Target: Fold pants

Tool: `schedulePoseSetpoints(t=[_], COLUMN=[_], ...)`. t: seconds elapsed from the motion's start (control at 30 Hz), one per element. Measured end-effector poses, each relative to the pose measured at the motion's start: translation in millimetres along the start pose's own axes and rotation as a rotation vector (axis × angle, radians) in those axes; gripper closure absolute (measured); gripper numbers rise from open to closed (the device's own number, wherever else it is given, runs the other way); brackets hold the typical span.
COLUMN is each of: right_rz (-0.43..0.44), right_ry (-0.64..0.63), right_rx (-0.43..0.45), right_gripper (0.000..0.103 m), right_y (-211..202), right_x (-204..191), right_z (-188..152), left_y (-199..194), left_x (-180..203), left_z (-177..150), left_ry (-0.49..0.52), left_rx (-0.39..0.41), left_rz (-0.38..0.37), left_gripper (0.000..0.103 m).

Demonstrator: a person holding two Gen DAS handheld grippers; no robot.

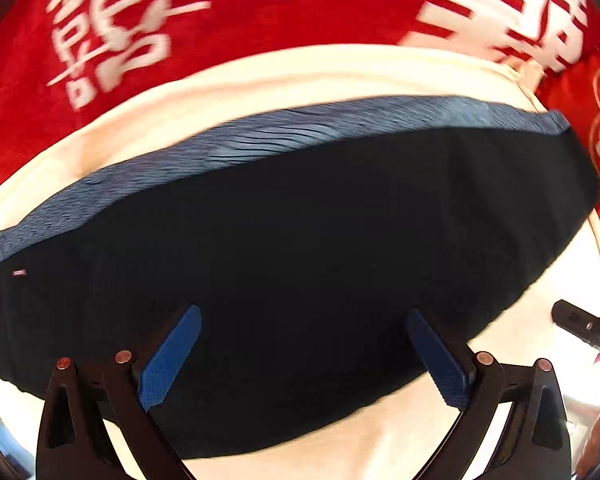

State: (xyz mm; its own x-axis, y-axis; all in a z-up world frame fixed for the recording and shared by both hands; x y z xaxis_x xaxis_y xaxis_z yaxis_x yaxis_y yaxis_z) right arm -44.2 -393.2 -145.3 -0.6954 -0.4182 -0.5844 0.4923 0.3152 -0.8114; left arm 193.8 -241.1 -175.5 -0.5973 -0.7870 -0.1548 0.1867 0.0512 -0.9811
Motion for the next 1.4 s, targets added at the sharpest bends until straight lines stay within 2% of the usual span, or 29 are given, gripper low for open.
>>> schedulePoseSetpoints(t=[0.2,0.43,0.63,0.93,1.03,1.17,1.2,1.23,1.27,1.3,1.33,1.4], right_rz=[0.028,0.055,0.083,0.125,0.097,-0.013,-0.036,-0.045,-0.047,-0.041,-0.024,-0.060], right_ry=[0.013,0.007,0.003,-0.018,-0.031,-0.063,-0.046,-0.030,0.006,0.024,0.038,-0.005], right_rx=[0.009,0.013,0.014,-0.002,0.026,0.128,0.145,0.154,0.162,0.165,0.176,0.205], right_gripper=[0.030,0.027,0.027,0.027,0.027,0.028,0.029,0.044,0.069,0.079,0.086,0.086], right_y=[-12,-17,-28,-35,-39,-55,-56,-56,-55,-54,-55,-59], right_x=[15,17,27,43,48,55,61,65,72,75,78,74], right_z=[-2,3,20,51,63,93,100,105,113,117,122,132], left_y=[1,-2,-11,-38,-45,-43,-42,-40,-39,-39,-39,-42], left_x=[34,66,106,159,176,195,200,203,207,211,213,218], left_z=[-10,-1,18,35,43,56,60,63,66,70,72,80], left_ry=[0.016,0.017,0.005,-0.039,-0.060,-0.080,-0.081,-0.080,-0.081,-0.083,-0.084,-0.089], left_rx=[-0.019,-0.028,-0.029,-0.016,-0.003,-0.010,-0.012,-0.013,-0.014,-0.014,-0.013,0.002], left_rz=[0.018,0.056,0.092,0.102,0.102,0.100,0.103,0.105,0.106,0.106,0.107,0.116], left_gripper=[0.000,0.000,0.000,0.000,0.000,0.000,0.000,0.000,0.000,0.000,0.000,0.000])
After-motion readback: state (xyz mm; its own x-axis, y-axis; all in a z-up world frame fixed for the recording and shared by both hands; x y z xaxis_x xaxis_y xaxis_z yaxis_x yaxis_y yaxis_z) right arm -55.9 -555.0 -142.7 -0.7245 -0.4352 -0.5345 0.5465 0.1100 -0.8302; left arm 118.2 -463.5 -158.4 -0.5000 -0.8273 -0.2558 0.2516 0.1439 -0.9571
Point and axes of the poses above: each gripper's, at about its wrist camera, not at the fingertips, and y roughly the way its jaws point, x to its right, z to its top, the point moved 6 cm from there along y, roughly the way its jaws point, and after that the axes turned 14 degrees about z, right-handed, at the moved point
